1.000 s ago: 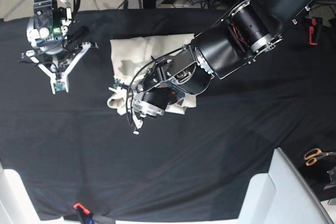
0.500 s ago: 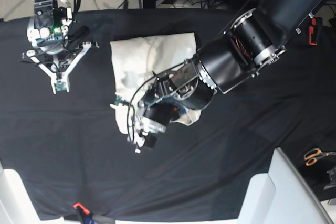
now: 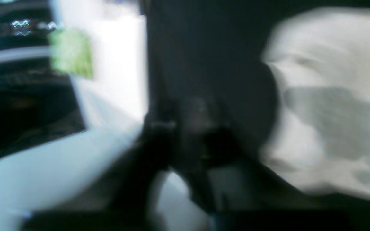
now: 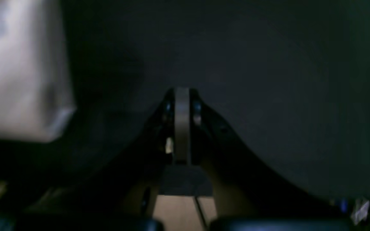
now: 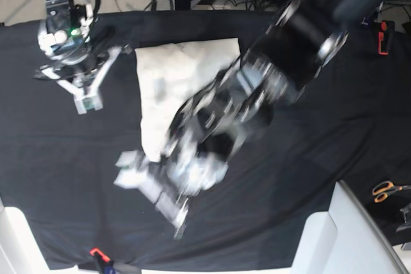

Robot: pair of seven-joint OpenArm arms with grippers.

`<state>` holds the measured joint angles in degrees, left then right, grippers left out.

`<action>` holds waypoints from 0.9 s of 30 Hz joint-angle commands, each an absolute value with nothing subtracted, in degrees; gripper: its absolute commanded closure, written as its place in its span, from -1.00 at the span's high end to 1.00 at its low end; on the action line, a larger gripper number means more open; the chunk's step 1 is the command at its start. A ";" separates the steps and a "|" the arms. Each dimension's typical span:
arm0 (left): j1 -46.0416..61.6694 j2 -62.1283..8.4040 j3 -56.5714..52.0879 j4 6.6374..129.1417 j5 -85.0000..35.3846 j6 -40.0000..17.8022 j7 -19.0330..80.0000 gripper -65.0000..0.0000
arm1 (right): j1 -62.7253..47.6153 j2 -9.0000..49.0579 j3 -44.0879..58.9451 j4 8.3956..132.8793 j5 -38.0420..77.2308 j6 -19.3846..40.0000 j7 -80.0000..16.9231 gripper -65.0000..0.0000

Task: Fold the T-shirt properly
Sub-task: 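Press and tuck the bundle's corner with the left gripper, then grasp the bundle's collar edge with both grippers and straighten it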

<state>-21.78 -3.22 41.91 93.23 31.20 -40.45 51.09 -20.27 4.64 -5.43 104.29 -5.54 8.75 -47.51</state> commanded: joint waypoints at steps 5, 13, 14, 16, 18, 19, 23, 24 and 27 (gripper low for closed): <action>-8.13 -5.67 29.41 106.95 31.78 -40.00 51.21 -1.00 | -22.20 4.62 -7.34 105.36 -5.76 17.98 -44.18 -0.98; 13.41 -6.02 6.73 110.55 21.41 -40.00 41.36 -1.00 | -20.97 4.79 -13.76 102.99 -5.85 30.20 -40.04 -1.00; 15.16 -5.41 6.29 110.55 18.68 -40.00 39.34 -1.00 | -20.44 4.88 -15.52 102.73 -5.85 30.20 -40.13 -1.00; 17.36 -4.53 7.16 110.46 17.01 -40.00 37.67 -1.00 | -19.74 5.05 -18.15 102.55 -5.93 30.20 -40.66 -1.00; 18.86 -3.65 9.80 110.37 16.40 -37.49 35.82 -1.00 | -19.03 5.05 -20.00 102.46 -5.93 30.02 -41.98 -1.00; 19.65 -3.82 10.95 110.20 16.31 -35.82 34.68 -1.00 | -18.59 5.05 -20.70 102.46 -5.93 30.02 -42.24 -1.00; 20.88 -3.82 12.53 109.32 16.31 -33.63 31.69 -1.00 | -16.66 4.70 -22.37 101.49 -5.93 29.93 -42.42 -1.00; 20.62 -3.74 12.53 108.88 16.31 -33.63 31.69 -1.00 | -16.13 4.62 -22.46 100.97 -5.93 29.93 -42.42 -1.00; 20.44 -3.74 12.53 108.79 16.48 -33.54 31.69 -1.00 | -14.55 4.62 -22.37 99.91 -5.93 29.93 -42.42 -1.00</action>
<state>20.25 -3.70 12.53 107.83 16.67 -33.85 32.34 -14.90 4.73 -22.41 99.07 -6.37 29.91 -43.27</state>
